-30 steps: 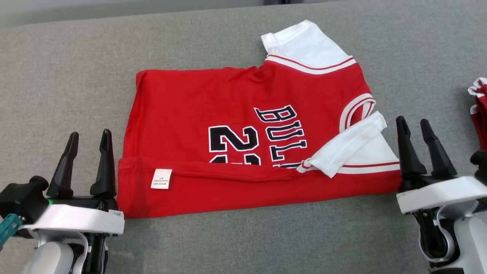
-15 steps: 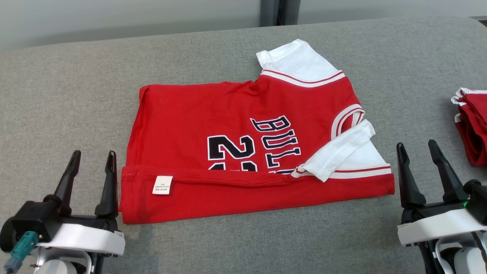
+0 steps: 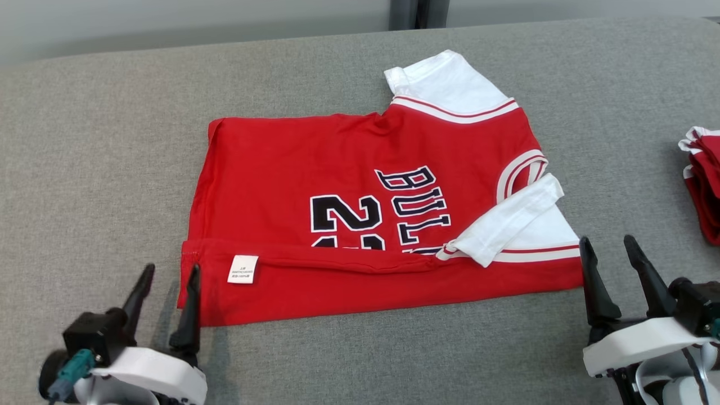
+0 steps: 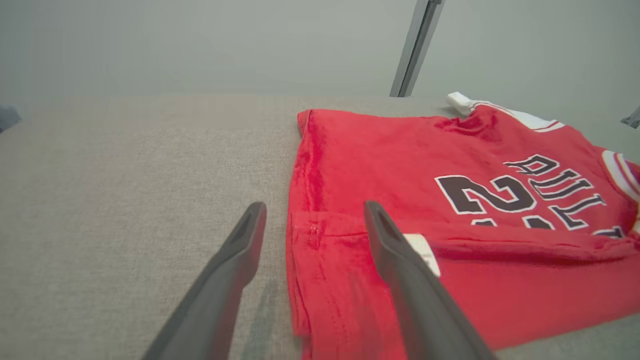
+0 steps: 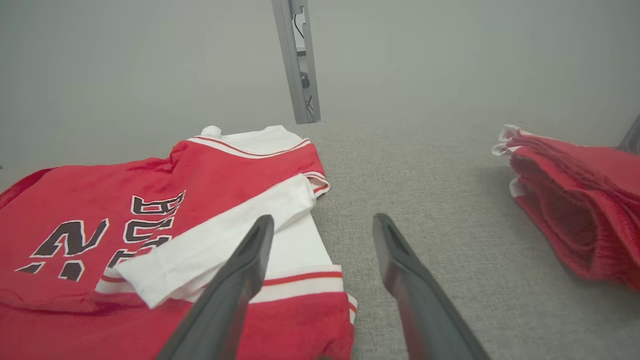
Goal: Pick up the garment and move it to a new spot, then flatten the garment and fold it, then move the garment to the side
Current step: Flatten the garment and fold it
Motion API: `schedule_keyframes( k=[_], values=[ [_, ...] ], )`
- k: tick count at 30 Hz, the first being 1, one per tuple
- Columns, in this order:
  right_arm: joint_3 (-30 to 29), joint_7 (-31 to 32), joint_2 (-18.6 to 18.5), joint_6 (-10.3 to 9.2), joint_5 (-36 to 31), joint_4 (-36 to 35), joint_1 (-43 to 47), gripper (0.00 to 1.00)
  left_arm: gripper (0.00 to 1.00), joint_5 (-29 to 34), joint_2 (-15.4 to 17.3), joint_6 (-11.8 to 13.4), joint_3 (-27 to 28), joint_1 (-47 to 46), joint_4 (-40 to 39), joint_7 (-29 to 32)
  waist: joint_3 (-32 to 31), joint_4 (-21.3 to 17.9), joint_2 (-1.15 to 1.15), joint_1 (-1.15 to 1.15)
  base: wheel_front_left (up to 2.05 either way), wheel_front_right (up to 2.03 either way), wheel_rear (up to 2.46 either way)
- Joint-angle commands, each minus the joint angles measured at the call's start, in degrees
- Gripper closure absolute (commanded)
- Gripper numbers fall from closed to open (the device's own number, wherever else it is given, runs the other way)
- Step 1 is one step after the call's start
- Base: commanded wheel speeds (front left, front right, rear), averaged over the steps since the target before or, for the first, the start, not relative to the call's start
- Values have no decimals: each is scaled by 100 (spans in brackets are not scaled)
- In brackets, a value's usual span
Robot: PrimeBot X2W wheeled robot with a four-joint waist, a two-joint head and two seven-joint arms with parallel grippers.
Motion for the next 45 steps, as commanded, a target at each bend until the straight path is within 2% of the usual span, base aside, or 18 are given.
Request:
schedule_keyframes(
  k=[1,8,14,15,16,17,18,19,26,32,33,34,36,41,42,43,44,45],
  values=[
    [-33,-15,-10,0,1,71,27,0,0,-33,-6,-25,-13,30,48,-9,28,18,0,0,0,0,0],
    [-11,-113,9,0,0,825,-164,0,0,-350,-224,-251,-146,18,675,185,192,41,0,0,0,0,0],
    [197,-90,18,0,56,1364,-436,0,0,-541,-256,-465,-242,-166,1091,500,302,42,0,0,0,0,0],
    [231,-57,19,0,66,1451,-480,0,20,-616,-267,-537,-279,-177,1149,595,315,35,0,0,0,0,0],
    [288,-43,22,0,112,1525,-522,0,81,-686,-294,-610,-303,-192,1181,668,324,29,0,0,0,0,0],
    [330,-34,24,0,149,1592,-557,53,100,-712,-287,-660,-330,-203,1203,763,332,25,0,0,0,0,0],
    [372,1,29,0,203,1652,-576,58,100,-735,-274,-689,-354,-210,1214,814,336,22,0,0,0,0,0],
    [398,-6,33,0,258,1691,-590,100,100,-783,-281,-690,-355,-196,1210,865,337,20,0,0,0,0,0],
    [318,26,-22,-7,461,1448,-373,100,100,-1025,-148,-647,-180,33,785,994,259,55,0,0,0,0,0],
    [35,292,-6,-6,589,652,262,100,100,-1181,77,-427,-40,453,-1,1208,157,126,0,0,0,0,0],
    [-87,422,6,-7,582,376,521,100,100,-1157,160,-291,30,608,-240,1235,117,152,0,0,0,0,0],
    [-87,422,6,-7,582,376,521,100,100,-1157,160,-291,30,608,-240,1235,117,152,0,0,0,0,0],
    [-246,632,18,-7,580,16,863,100,100,-1180,250,-124,80,807,-536,1322,78,191,0,0,0,0,0],
    [-279,858,25,-7,621,-277,1125,100,100,-1142,273,33,64,974,-820,1374,60,166,0,0,0,0,0],
    [-283,876,25,-7,603,-312,1141,58,92,-1109,267,79,45,1003,-839,1378,57,156,0,0,0,0,0],
    [-284,897,26,-7,582,-337,1146,0,43,-1065,249,120,33,1018,-843,1362,51,145,0,0,0,0,0],
    [-279,885,28,-6,609,-360,1122,0,0,-1026,217,153,39,1006,-865,1289,45,135,0,0,0,0,0],
    [-295,854,30,-2,597,-374,1084,0,0,-1002,183,176,41,989,-872,1241,34,129,0,0,0,0,0]
  ],
)
